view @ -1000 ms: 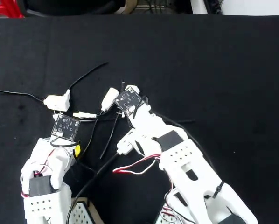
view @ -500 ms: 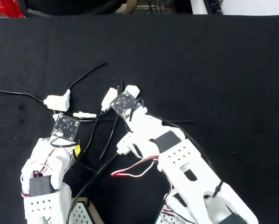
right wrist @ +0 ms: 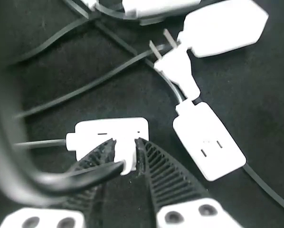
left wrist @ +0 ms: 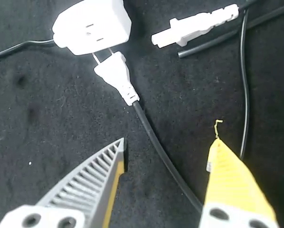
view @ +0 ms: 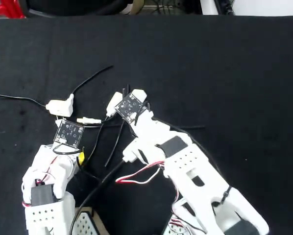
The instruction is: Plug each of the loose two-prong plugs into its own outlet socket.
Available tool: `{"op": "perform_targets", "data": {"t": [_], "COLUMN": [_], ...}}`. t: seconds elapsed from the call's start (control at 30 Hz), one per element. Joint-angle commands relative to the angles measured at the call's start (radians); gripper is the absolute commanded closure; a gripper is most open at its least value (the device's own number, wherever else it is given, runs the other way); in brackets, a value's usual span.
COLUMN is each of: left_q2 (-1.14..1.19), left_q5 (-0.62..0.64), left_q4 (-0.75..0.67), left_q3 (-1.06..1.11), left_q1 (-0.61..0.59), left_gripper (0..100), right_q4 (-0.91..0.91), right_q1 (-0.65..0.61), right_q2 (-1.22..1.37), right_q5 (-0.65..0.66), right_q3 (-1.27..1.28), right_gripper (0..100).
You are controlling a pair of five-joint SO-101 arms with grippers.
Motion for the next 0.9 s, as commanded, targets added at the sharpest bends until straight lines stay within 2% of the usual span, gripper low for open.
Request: {"op": "perform_targets", "data": {"t": [0.0,0.37,0.63,0.87], "left_q2": [-0.008,-0.008,-0.008,-0.008], "left_q5": [-0.011,-0.011,-0.011,-0.011], "left_q4": [-0.018,-0.020,-0.020,-0.020], "left_q3": [0.019,0.019,0.019,0.019], "left_q1": [0.015,0.013,0.013,0.013], "left_gripper": [73,73,73,73], "right_q4": [-0.015,0.034,0.028,0.029], "right_q1": [0.035,0.080,-0.008,-0.009], "right_q2": [0.085,0.130,0.136,0.136], "right_q5": [-0.003,-0.023,-0.025,-0.026], "right_q3": [-0.081,-0.110,-0.090,-0.081], "right_gripper": [98.7,98.7,98.7,98.7]}}
